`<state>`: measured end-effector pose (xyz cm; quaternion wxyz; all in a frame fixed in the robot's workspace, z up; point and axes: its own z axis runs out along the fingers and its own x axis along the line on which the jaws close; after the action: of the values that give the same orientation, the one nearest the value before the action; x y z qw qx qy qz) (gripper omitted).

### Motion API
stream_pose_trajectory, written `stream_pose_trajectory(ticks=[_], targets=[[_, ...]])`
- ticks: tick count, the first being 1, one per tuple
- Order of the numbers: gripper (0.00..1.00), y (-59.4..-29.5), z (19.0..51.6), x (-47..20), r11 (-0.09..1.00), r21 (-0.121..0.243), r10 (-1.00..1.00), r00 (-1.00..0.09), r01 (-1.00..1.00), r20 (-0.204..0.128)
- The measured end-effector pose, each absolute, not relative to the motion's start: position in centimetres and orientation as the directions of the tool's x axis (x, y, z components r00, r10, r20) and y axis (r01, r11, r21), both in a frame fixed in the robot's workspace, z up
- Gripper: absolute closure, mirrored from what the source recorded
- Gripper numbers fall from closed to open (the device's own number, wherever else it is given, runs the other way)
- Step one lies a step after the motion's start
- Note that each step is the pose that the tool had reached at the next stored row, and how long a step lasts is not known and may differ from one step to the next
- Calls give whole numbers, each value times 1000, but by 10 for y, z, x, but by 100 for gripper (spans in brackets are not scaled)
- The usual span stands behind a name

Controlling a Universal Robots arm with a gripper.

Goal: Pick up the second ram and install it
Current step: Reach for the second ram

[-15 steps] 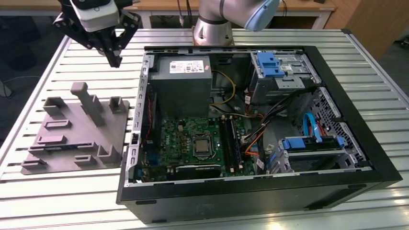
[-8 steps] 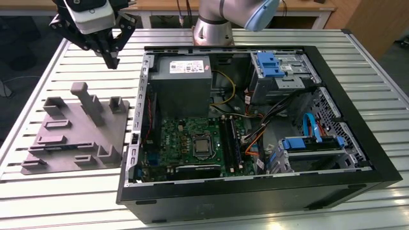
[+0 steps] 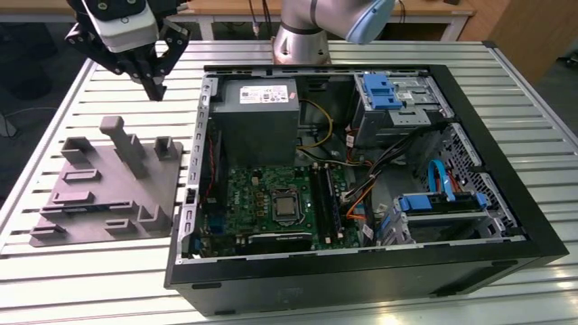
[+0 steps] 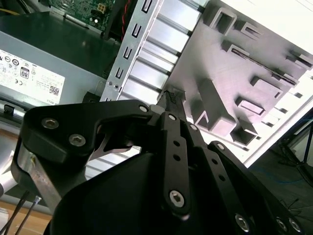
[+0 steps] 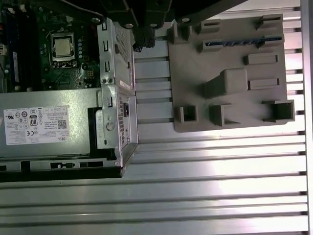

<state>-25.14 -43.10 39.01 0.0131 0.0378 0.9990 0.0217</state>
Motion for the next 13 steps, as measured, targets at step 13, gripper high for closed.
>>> stream_pose_trajectory(ticks=[13], targets=[[89,-445,386,-266,996,44,76,-997,75,-25]])
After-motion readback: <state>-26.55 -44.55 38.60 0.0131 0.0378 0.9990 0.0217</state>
